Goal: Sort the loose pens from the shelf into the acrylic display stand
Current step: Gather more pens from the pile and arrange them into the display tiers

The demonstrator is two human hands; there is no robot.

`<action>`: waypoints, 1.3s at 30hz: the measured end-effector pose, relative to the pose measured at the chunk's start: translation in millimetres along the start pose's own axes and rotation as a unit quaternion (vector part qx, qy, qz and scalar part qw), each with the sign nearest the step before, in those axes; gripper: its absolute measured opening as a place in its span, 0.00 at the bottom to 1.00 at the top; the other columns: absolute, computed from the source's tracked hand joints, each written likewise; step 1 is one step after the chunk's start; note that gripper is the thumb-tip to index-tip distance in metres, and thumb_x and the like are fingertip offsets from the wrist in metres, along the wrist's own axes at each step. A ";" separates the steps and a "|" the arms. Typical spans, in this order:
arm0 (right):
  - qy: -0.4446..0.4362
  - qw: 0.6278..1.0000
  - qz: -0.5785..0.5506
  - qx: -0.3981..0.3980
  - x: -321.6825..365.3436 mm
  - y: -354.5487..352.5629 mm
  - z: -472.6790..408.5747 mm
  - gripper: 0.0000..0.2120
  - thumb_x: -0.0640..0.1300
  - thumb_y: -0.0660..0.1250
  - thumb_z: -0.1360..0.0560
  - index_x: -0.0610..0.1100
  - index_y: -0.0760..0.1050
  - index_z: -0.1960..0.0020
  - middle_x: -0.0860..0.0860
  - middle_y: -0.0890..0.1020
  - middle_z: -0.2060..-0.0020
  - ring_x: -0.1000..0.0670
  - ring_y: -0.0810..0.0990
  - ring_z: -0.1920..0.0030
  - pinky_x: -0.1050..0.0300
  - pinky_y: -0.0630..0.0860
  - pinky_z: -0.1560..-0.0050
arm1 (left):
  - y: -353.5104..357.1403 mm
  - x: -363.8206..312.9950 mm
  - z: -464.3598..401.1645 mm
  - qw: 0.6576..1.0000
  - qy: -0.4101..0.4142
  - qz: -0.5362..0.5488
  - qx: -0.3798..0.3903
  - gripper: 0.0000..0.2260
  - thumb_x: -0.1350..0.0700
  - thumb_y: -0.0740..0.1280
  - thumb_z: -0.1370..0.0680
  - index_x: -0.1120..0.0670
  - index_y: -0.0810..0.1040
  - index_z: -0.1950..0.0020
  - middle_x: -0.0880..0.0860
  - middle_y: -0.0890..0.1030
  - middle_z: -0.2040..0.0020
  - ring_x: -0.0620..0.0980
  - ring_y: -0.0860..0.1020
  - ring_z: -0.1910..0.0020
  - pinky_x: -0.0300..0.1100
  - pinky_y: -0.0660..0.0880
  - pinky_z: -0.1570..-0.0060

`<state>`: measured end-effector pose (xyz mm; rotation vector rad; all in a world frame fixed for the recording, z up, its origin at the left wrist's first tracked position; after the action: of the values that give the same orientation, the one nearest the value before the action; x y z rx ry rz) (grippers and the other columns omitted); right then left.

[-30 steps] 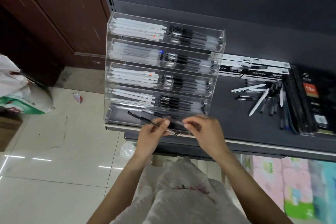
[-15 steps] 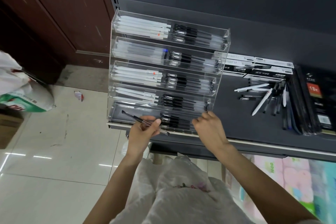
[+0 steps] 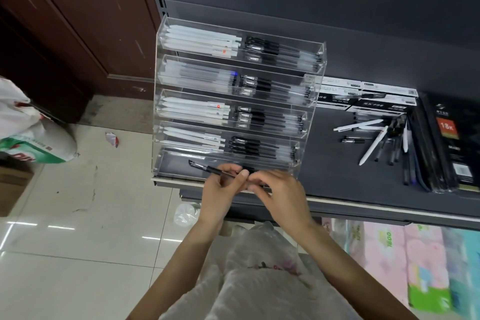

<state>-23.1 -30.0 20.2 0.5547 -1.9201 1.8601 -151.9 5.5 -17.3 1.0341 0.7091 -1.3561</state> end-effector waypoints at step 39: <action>0.118 0.950 0.105 -0.271 -69.4 -36.1 46.0 0.09 0.42 0.63 0.23 0.43 0.82 0.50 0.48 0.82 0.63 0.47 0.78 0.65 0.53 0.77 0.64 | 21.9 -57.9 -8.8 0.753 0.427 -0.488 0.114 0.11 0.52 0.61 0.23 0.53 0.82 0.48 0.47 0.82 0.60 0.44 0.79 0.64 0.38 0.76 0.68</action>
<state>54.1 -77.0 11.3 -0.0461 -2.2531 1.3327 -136.5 36.6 34.6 1.6038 2.0252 -1.8359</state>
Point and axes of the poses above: each hand's wrist, its own z-axis away from the middle knuckle, its own y-axis out of the palm, x = y × z, the point moved 2 cm from there along -z, towards the middle knuckle
